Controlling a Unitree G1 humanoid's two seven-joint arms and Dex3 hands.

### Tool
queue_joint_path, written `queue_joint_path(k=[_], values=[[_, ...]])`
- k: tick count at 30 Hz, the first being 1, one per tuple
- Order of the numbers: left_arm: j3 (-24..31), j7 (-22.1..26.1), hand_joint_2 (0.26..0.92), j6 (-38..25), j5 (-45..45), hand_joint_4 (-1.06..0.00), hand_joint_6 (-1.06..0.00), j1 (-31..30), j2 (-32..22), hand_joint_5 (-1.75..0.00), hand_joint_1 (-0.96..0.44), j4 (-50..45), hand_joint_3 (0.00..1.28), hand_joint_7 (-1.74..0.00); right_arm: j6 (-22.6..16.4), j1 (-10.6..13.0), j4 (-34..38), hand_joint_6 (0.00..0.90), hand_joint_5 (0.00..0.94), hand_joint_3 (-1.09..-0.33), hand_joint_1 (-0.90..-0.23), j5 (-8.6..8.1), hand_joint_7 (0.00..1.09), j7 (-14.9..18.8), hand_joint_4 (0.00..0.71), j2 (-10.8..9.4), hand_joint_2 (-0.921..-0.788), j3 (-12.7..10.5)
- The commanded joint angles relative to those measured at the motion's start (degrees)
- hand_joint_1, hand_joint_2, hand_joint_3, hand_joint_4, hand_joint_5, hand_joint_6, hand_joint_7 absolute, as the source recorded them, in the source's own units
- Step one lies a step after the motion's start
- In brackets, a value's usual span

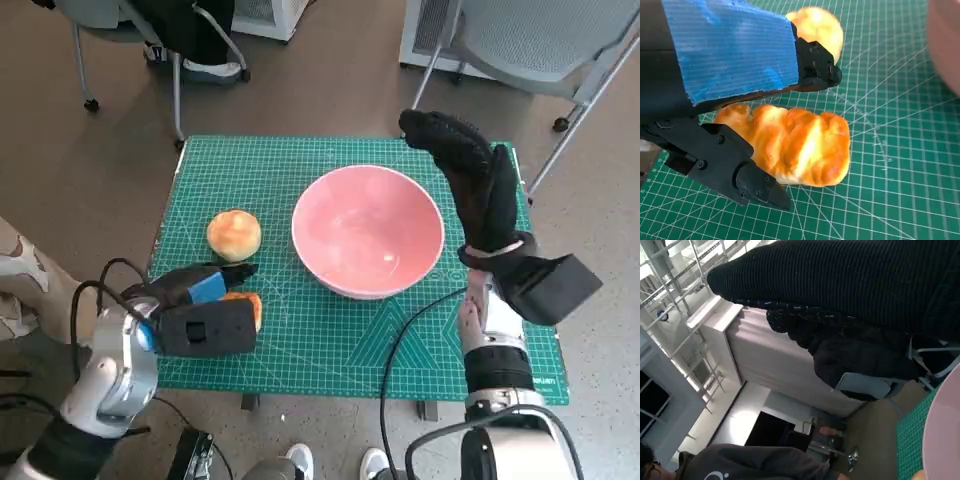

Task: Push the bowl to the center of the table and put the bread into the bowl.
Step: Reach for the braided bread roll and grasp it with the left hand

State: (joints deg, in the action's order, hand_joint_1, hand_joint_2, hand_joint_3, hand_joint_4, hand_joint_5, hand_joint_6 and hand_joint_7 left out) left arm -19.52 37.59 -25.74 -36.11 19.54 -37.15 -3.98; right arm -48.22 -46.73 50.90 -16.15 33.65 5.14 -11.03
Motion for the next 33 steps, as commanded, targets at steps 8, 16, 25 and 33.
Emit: queue_joint_path(k=[8,16,25,33], values=[[-0.8,0.5,0.701,-0.6,-0.6,-0.16,-0.29,1.0,0.7,0.00,-0.19,1.5,0.00,-0.01,0.9,1.5,-0.3,0.140,0.000,-0.826,-0.679,-0.75,0.26,0.6,0.186,0.2,-0.921,-0.2],[-1.0,0.4,0.701,-0.3,-0.5,-0.18,-0.31,1.1,0.8,-0.01,-0.18,2.9,0.00,-0.01,0.8,1.4,-0.1,0.133,0.000,-0.829,-0.675,-0.83,0.28,0.5,0.185,0.2,-0.921,-0.1],[-1.6,-2.3,0.710,-0.1,-1.6,-0.37,-0.40,1.4,1.7,-0.06,-0.10,6.8,0.01,-0.04,1.1,1.2,-0.1,0.123,0.000,-0.831,-0.668,-1.00,0.29,0.4,0.185,0.0,-0.921,-0.2],[-2.0,-11.4,0.838,3.7,-3.7,-0.73,-0.75,-0.5,3.0,-1.12,0.04,10.8,0.10,-0.72,1.4,1.3,-1.0,0.114,0.000,-0.833,-0.661,-1.45,0.31,0.2,0.184,0.3,-0.921,-0.3]])
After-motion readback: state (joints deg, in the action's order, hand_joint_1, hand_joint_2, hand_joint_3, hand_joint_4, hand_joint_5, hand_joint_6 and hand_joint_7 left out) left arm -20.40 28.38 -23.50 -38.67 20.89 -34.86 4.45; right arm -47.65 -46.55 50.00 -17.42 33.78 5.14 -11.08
